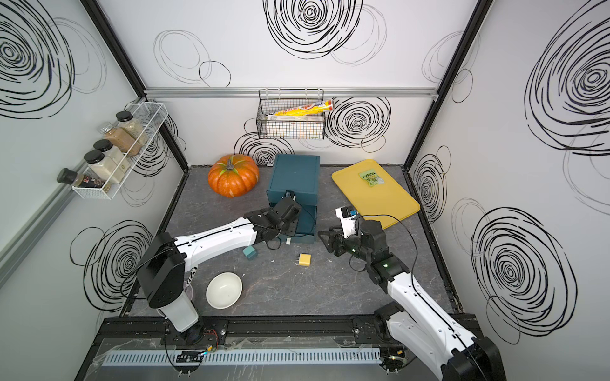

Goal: Place the plugs into the drawer by color
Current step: Place the plug in the drawer.

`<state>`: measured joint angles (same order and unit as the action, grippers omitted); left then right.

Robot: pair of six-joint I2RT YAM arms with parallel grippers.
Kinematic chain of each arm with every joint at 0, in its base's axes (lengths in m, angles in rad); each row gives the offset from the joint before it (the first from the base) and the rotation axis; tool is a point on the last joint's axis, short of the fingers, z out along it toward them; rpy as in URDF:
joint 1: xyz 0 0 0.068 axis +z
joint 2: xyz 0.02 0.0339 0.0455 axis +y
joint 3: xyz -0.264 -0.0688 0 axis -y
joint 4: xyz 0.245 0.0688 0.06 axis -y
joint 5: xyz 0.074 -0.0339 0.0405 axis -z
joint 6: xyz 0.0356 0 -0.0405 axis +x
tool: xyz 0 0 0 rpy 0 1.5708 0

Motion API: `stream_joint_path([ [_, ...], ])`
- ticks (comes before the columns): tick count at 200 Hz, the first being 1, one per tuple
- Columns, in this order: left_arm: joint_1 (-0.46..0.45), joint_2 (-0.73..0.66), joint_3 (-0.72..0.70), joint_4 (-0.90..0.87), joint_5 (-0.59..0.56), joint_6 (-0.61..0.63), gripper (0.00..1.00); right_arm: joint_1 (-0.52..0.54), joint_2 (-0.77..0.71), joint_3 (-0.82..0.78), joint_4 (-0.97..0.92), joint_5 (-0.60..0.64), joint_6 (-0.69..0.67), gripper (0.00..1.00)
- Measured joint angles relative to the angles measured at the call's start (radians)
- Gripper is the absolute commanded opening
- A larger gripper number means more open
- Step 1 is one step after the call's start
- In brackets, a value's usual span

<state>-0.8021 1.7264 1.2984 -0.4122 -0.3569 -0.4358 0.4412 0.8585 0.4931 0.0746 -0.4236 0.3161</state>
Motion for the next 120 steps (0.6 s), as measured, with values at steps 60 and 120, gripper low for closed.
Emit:
stream_joint_path([
  [60, 0.0, -0.297, -0.069, 0.058, 0.069, -0.029, 0.72, 0.182, 0.014, 0.0, -0.019, 0.051, -0.043, 0.61],
  [120, 0.051, -0.755, -0.484, 0.342, 0.222, -0.094, 0.79, 0.238, 0.03, -0.113, -0.003, 0.175, 0.025, 0.62],
])
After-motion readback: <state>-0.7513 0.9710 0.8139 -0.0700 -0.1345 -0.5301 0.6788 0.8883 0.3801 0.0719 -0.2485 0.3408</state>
